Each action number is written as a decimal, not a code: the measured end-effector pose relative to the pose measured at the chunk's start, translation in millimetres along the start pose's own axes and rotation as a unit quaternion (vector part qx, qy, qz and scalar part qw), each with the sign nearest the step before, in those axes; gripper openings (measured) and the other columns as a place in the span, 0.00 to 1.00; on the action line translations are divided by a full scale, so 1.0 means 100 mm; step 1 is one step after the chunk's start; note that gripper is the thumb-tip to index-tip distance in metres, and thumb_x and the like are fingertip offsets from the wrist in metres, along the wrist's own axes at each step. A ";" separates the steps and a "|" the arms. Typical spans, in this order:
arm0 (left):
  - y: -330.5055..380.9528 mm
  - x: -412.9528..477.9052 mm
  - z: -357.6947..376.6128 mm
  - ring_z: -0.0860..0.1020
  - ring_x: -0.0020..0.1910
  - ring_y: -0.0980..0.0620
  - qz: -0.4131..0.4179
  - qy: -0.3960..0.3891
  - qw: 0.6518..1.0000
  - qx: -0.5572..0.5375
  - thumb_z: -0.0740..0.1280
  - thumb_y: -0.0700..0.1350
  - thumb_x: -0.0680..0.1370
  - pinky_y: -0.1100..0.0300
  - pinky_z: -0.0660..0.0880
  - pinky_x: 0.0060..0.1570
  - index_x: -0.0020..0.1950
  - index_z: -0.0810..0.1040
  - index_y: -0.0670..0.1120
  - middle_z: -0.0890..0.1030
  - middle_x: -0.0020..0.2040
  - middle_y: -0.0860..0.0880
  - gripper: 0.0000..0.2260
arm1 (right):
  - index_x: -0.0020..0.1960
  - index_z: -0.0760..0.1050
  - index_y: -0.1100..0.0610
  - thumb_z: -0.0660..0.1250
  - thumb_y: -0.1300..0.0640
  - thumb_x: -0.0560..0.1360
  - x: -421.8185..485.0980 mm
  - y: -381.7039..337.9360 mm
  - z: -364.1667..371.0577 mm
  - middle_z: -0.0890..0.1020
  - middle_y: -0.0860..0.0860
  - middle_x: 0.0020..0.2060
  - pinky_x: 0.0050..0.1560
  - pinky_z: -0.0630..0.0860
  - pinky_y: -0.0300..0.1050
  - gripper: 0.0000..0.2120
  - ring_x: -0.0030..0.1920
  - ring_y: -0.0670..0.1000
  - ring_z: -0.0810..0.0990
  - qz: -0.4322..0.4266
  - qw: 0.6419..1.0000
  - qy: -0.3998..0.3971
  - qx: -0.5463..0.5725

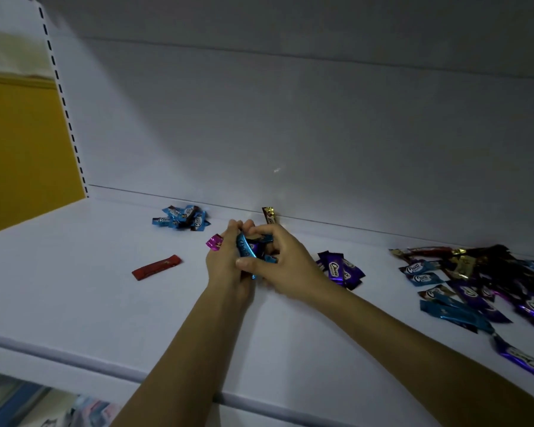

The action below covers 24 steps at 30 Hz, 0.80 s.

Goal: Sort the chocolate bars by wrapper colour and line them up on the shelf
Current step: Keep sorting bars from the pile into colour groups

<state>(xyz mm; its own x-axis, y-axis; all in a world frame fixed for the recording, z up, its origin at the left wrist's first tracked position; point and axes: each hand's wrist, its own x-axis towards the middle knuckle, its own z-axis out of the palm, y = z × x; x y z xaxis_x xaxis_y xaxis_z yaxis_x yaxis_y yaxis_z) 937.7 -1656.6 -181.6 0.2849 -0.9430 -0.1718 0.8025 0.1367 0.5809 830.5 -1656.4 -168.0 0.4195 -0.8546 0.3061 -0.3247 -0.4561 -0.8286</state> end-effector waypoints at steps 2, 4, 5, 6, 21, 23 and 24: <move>0.01 -0.02 -0.01 0.82 0.51 0.47 -0.026 -0.036 0.999 -0.030 0.64 0.48 0.80 0.52 0.79 0.50 0.51 0.79 0.42 0.83 0.50 0.45 0.10 | 0.57 0.72 0.50 0.73 0.58 0.71 0.03 -0.01 -0.02 0.78 0.46 0.53 0.25 0.71 0.31 0.17 0.29 0.37 0.78 0.011 0.999 0.025 0.032; 0.01 -0.03 -0.01 0.81 0.51 0.47 -0.038 -0.062 0.997 -0.022 0.62 0.51 0.80 0.50 0.77 0.53 0.52 0.78 0.41 0.82 0.51 0.44 0.13 | 0.57 0.74 0.52 0.73 0.58 0.72 0.05 0.02 -0.06 0.81 0.50 0.48 0.21 0.68 0.33 0.15 0.23 0.43 0.76 0.032 0.998 0.037 0.030; 0.01 -0.04 -0.01 0.80 0.52 0.45 -0.047 -0.077 0.996 -0.007 0.62 0.52 0.80 0.47 0.76 0.57 0.54 0.77 0.41 0.82 0.51 0.43 0.15 | 0.58 0.75 0.52 0.72 0.56 0.73 0.05 0.04 -0.09 0.82 0.50 0.44 0.21 0.67 0.33 0.15 0.23 0.45 0.76 0.045 0.998 0.040 0.024; 0.01 -0.06 0.00 0.80 0.54 0.43 -0.063 -0.094 0.993 0.010 0.61 0.53 0.80 0.44 0.75 0.59 0.56 0.77 0.40 0.82 0.52 0.41 0.17 | 0.58 0.75 0.52 0.71 0.54 0.73 0.05 0.05 -0.10 0.82 0.50 0.40 0.20 0.67 0.33 0.14 0.23 0.45 0.76 0.057 0.997 0.043 0.018; -0.04 -0.18 0.06 0.82 0.52 0.42 -0.095 -0.095 0.984 0.118 0.66 0.41 0.78 0.48 0.80 0.49 0.63 0.76 0.39 0.83 0.53 0.38 0.14 | 0.48 0.80 0.50 0.71 0.49 0.73 0.05 0.14 -0.27 0.75 0.36 0.23 0.26 0.64 0.29 0.07 0.25 0.37 0.73 0.013 0.981 0.178 -0.077; -0.05 -0.20 0.06 0.83 0.50 0.43 -0.080 -0.097 0.985 0.117 0.67 0.44 0.77 0.48 0.81 0.47 0.60 0.76 0.40 0.83 0.51 0.38 0.14 | 0.49 0.80 0.52 0.71 0.48 0.72 0.06 0.13 -0.22 0.78 0.40 0.26 0.30 0.74 0.38 0.09 0.28 0.39 0.76 0.014 0.981 0.179 -0.071; -0.05 -0.21 0.06 0.83 0.50 0.42 -0.072 -0.096 0.986 0.118 0.67 0.45 0.77 0.47 0.81 0.49 0.60 0.76 0.39 0.83 0.51 0.38 0.14 | 0.50 0.80 0.52 0.71 0.47 0.72 0.06 0.12 -0.19 0.80 0.43 0.30 0.35 0.79 0.45 0.10 0.32 0.42 0.79 0.021 0.981 0.170 -0.085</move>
<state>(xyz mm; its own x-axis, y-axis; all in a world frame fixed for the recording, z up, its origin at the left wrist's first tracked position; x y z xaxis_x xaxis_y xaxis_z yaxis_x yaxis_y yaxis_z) 924.0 -1639.3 -176.1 0.0551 -0.9906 -0.1254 0.6766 -0.0553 0.7343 812.8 -1671.5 -167.4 0.1041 -0.8940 0.4359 -0.4848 -0.4283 -0.7626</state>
